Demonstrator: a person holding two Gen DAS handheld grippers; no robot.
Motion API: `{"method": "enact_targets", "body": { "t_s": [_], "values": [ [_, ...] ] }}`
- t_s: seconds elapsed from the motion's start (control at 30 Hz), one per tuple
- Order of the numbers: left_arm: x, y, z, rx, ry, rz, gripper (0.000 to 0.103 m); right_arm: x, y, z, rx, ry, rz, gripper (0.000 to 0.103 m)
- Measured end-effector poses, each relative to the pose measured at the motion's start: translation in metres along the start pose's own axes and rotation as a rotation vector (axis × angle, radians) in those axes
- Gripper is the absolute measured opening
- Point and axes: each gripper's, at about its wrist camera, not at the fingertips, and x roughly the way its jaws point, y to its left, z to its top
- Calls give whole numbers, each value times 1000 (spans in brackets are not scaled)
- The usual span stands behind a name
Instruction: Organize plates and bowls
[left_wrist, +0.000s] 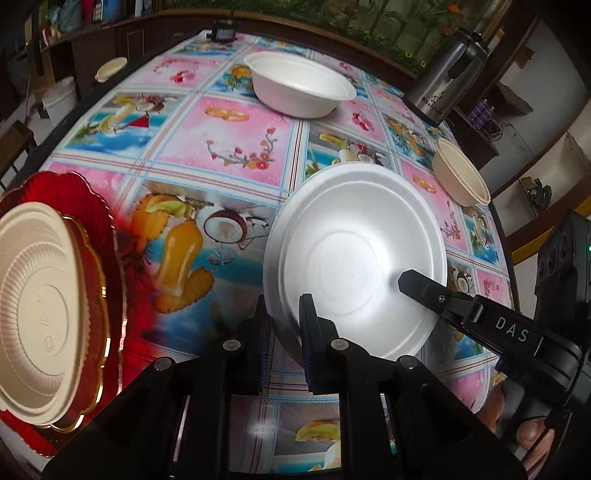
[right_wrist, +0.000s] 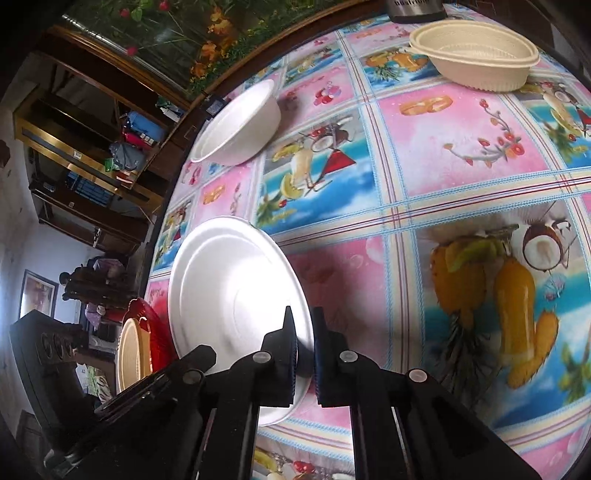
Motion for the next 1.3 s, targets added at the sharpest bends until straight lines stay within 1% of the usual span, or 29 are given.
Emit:
{"method": "enact_targets", "body": {
  "t_s": [0.2, 0.33, 0.47, 0.8, 0.93, 1.1, 1.2, 1.3],
  "values": [
    [-39, 7, 0, 35, -144, 36, 13, -20, 32, -7, -63, -41, 23, 7],
    [-60, 24, -2, 26, -207, 48, 13, -29, 62, -11, -115, -65, 43, 7],
    [-74, 40, -2, 16, -241, 56, 13, -30, 87, -15, -149, -71, 69, 7],
    [-92, 73, -18, 0, -283, 82, 13, -13, 118, -30, -189, -45, 128, 7],
    [-97, 84, -27, 4, -322, 122, 13, -4, 127, -39, -199, -31, 160, 7],
    [-106, 100, -39, 11, -394, 233, 13, 11, 139, -55, -222, -22, 221, 7],
    [-114, 110, -45, -4, -434, 283, 13, 23, 149, -65, -239, -2, 253, 7],
    [-121, 120, -49, -32, -456, 310, 13, 36, 163, -72, -255, 29, 274, 7]
  ]
}}
